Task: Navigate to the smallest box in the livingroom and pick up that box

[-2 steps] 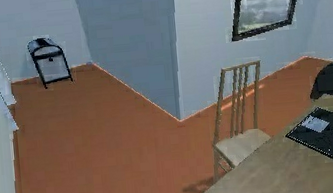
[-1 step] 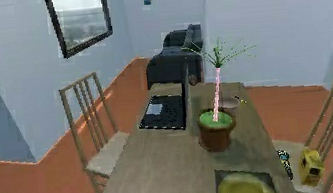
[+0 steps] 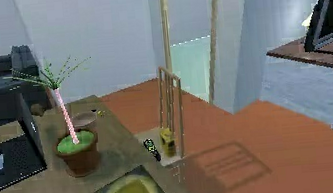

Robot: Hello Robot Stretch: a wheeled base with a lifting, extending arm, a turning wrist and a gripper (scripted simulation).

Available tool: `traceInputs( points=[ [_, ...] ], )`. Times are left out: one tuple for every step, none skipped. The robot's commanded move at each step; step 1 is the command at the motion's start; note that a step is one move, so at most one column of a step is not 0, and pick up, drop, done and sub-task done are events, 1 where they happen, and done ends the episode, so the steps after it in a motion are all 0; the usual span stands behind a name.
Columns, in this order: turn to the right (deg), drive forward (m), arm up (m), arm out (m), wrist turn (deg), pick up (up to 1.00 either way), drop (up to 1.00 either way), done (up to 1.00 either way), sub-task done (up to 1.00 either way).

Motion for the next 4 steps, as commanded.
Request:
traceInputs(
  points=[
    [36.0,0.0,0.0,0.0,0.0,0.0,0.0,0.0,0.0],
    [0.0,0.45,0.0,0.0,0.0,0.0,0.0,0.0,0.0],
    [-42.0,0.0,0.0,0.0,0.0,0.0,0.0,0.0,0.0],
    [-3.0,0.0,0.0,0.0,0.0,0.0,0.0,0.0,0.0]
  ],
)
